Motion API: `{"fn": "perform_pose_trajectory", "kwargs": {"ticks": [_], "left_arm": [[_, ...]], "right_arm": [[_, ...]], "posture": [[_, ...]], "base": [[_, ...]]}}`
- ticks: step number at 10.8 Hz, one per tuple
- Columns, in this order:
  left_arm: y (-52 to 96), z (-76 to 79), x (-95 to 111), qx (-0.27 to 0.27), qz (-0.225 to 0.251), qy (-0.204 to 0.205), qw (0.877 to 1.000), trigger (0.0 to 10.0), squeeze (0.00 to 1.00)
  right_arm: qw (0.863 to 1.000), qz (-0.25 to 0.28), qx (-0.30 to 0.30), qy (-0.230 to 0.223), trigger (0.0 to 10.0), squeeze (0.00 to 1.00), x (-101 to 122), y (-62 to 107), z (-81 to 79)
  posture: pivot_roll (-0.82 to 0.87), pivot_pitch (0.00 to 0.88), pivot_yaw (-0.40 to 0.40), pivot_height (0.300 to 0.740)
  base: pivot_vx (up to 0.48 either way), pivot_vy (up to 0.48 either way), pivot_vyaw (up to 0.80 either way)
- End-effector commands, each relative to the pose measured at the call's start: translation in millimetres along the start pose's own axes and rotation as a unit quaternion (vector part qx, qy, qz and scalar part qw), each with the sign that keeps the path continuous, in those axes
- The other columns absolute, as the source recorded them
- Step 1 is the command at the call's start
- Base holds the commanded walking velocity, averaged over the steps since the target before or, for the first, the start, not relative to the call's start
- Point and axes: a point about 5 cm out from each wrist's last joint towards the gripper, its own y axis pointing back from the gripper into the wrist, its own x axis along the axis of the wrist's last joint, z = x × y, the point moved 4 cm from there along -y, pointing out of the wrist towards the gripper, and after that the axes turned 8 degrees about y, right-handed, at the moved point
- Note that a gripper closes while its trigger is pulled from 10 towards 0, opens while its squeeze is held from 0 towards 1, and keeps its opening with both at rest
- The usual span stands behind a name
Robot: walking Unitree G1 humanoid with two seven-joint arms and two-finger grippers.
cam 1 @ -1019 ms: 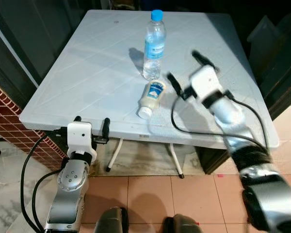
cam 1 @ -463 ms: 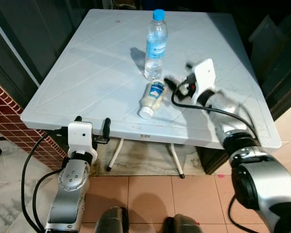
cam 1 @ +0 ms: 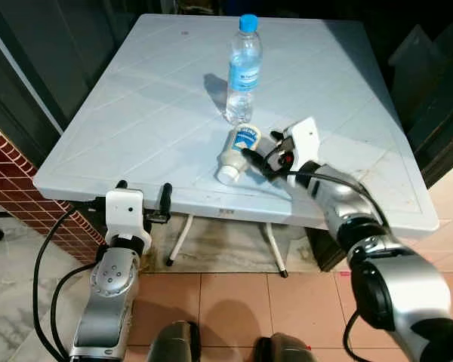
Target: Restocking fridge
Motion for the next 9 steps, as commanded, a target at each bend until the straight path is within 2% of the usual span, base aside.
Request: {"fn": "perform_pose_trajectory", "kwargs": {"ticks": [1, 3, 6, 7, 8, 9], "left_arm": [[1.0, -0.4, 3, -0.003, 0.003, -0.004, 1.000, 10.0, 0.00], [1.9, -1.7, 3, -0.001, 0.003, -0.005, 1.000, 10.0, 0.00], [1.1, 0.3, 1, -0.004, 0.000, -0.004, 1.000, 10.0, 0.00], [-0.5, 1.2, 1, -0.007, 0.001, -0.004, 1.000, 10.0, 0.00], [-1.0, 0.7, 1, -0.007, 0.001, -0.004, 1.000, 10.0, 0.00], [-1.6, -0.3, 1, -0.006, 0.000, -0.005, 1.000, 10.0, 0.00]], "right_arm": [[0.999, -0.018, 0.032, -0.008, 10.0, 0.00, -15, 5.1, -11.1], [0.997, -0.013, 0.078, -0.008, 10.0, 0.00, -25, 15.2, -23.1], [0.988, 0.022, 0.151, -0.013, 10.0, 0.00, -24, 38.0, -55.0], [0.983, 0.042, 0.179, 0.003, 10.0, 0.00, -12, 46.2, -72.1], [0.979, 0.053, 0.191, 0.037, 10.0, 0.00, -4, 49.4, -79.7], [0.974, 0.073, 0.188, 0.104, 10.0, 0.00, 9, 51.1, -82.5]], "posture": [[0.06, 0.090, 0.043, 0.740], [0.06, 0.087, 0.037, 0.740], [0.03, 0.091, 0.044, 0.740], [0.03, 0.090, 0.047, 0.740], [0.03, 0.090, 0.049, 0.740], [0.02, 0.089, 0.048, 0.740]], "base": [[0.000, 0.000, 0.00], [0.000, 0.000, 0.00], [0.000, 0.000, 0.00], [0.000, 0.000, 0.00], [0.000, 0.000, 0.00], [0.000, 0.000, 0.00]]}}
